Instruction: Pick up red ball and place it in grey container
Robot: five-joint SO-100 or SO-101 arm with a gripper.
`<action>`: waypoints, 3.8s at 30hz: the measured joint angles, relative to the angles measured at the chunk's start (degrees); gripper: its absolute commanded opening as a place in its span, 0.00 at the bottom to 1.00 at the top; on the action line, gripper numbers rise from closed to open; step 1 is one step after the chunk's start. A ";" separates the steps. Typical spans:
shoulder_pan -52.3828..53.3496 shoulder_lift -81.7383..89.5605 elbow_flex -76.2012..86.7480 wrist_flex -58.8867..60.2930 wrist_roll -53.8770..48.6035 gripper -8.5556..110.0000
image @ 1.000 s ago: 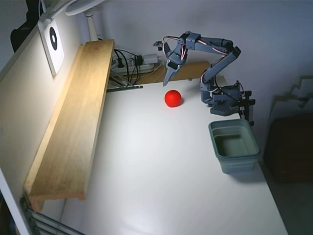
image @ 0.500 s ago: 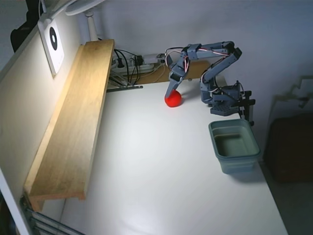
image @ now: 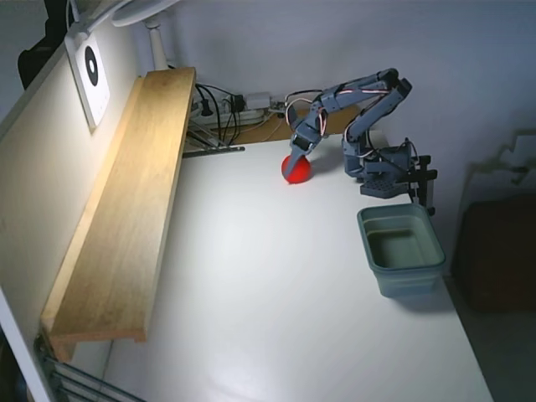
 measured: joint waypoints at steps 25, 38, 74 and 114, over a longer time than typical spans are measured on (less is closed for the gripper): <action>-0.09 -0.18 0.00 -0.09 0.00 0.27; 0.00 2.90 -7.21 12.48 0.00 0.27; -1.49 -17.14 -81.56 59.24 -0.09 0.27; -67.41 -17.14 -81.56 59.24 -0.09 0.27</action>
